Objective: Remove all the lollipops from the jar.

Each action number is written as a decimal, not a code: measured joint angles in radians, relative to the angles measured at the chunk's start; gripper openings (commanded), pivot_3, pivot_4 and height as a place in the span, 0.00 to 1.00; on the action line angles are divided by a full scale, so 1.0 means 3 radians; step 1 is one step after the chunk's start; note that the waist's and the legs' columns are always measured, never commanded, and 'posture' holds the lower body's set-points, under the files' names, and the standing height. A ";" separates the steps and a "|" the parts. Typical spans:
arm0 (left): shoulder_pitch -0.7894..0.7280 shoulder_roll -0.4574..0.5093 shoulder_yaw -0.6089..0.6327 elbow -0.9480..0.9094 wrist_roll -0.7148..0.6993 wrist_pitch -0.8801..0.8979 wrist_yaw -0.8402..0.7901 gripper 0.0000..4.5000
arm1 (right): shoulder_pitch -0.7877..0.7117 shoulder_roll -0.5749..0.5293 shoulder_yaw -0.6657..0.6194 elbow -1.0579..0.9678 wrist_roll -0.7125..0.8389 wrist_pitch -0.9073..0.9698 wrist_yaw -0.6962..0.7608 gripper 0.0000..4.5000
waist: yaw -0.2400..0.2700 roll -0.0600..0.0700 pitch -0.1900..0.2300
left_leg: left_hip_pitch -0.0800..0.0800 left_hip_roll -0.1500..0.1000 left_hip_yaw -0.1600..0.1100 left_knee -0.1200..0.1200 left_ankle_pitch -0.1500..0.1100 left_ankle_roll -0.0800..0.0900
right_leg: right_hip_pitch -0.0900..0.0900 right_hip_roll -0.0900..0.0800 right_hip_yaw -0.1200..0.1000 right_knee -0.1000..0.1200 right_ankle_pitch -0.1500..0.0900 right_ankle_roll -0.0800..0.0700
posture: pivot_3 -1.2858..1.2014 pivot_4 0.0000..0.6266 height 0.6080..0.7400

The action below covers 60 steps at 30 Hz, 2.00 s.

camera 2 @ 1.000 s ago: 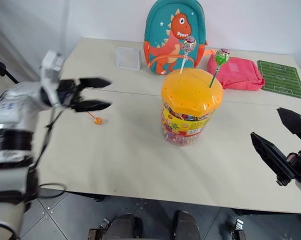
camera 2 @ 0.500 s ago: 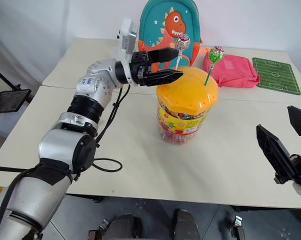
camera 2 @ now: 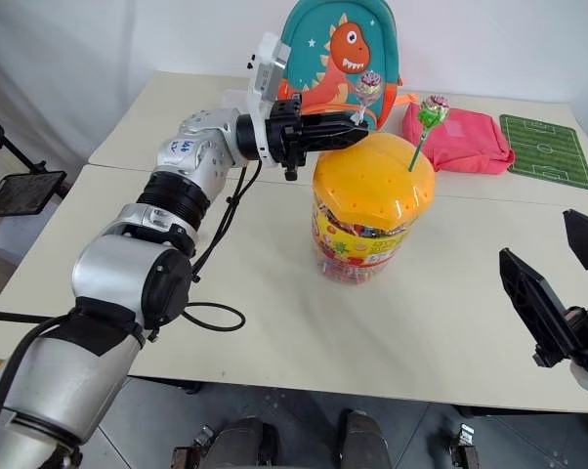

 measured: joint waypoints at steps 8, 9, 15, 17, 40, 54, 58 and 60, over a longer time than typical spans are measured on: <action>-0.0164 0.0111 0.0798 0.0095 -0.0534 0.0445 0.0418 0.00 | -0.0048 0.0049 0.0075 -0.0026 -0.0024 -0.0087 0.0012 1.00 | -0.0022 0.0000 0.0002 | -0.0001 0.0002 -0.0003 0.0003 0.0000 0.0000 | -0.0001 0.0000 0.0000 0.0002 0.0000 0.0000 | 0.52 0.24 1.00; -0.0201 0.0156 0.0854 0.0072 -0.0564 0.0483 0.0496 0.00 | -0.0068 0.0047 0.0109 -0.0024 -0.0032 -0.0095 0.0020 1.00 | -0.0026 0.0001 0.0001 | 0.0002 0.0002 -0.0003 0.0002 0.0000 0.0000 | -0.0001 0.0000 0.0000 0.0005 0.0000 0.0000 | 0.52 0.24 1.00; 0.0249 0.0677 0.0538 -0.0597 -0.0178 0.0654 0.1116 0.00 | -0.0425 -0.0249 0.0415 0.0030 -0.0063 -0.0046 0.0199 1.00 | -0.0042 0.0011 -0.0003 | 0.0012 0.0002 -0.0003 0.0000 0.0001 -0.0001 | 0.0002 0.0000 0.0002 0.0014 0.0000 0.0000 | 0.52 0.24 1.00; 0.0768 0.0906 0.0238 -0.1081 0.0109 0.0738 0.1205 0.00 | -0.0486 -0.0395 0.0492 0.0109 -0.0069 0.0008 0.0332 1.00 | -0.0038 0.0012 -0.0002 | 0.0009 0.0002 -0.0004 0.0000 0.0001 -0.0001 | 0.0001 0.0000 0.0001 0.0015 0.0000 0.0000 | 0.52 0.24 1.00; 0.4161 0.2494 0.0239 -0.4700 0.0082 0.3037 0.1812 0.22 | -0.0627 -0.1046 0.0808 0.0721 -0.0330 0.0487 0.1857 1.00 | -0.0009 0.0010 0.0003 | 0.0008 0.0010 -0.0014 0.0027 -0.0008 -0.0004 | 0.0006 0.0001 0.0012 0.0023 -0.0002 -0.0004 | 0.52 0.24 1.00; 0.3907 0.2548 0.1088 -0.4474 -0.0966 0.2570 0.0833 0.77 | -0.0964 -0.1098 0.0620 0.0734 -0.0025 0.1118 0.0442 1.00 | -0.0004 0.0016 -0.0003 | 0.0002 0.0010 -0.0009 0.0032 -0.0010 -0.0007 | 0.0001 0.0000 0.0010 0.0025 -0.0003 -0.0006 | 0.52 0.24 1.00; 0.3288 0.2034 0.1223 -0.4380 -0.1564 0.2369 0.0694 0.98 | -0.1608 -0.0965 0.0812 0.0900 -0.0128 0.1046 0.0057 1.00 | -0.0014 0.0016 -0.0002 | 0.0001 0.0009 -0.0008 0.0037 -0.0010 -0.0007 | 0.0002 0.0000 0.0010 0.0027 -0.0003 -0.0005 | 0.52 0.24 1.00; 0.3126 0.1850 0.1180 -0.4389 -0.1734 0.2324 0.0714 0.99 | -0.1910 -0.0965 0.1010 0.1040 -0.0259 0.1080 -0.0135 1.00 | -0.0022 0.0017 -0.0003 | 0.0003 0.0008 -0.0006 0.0036 -0.0010 -0.0007 | 0.0002 0.0000 0.0011 0.0030 -0.0002 -0.0004 | 0.52 0.24 1.00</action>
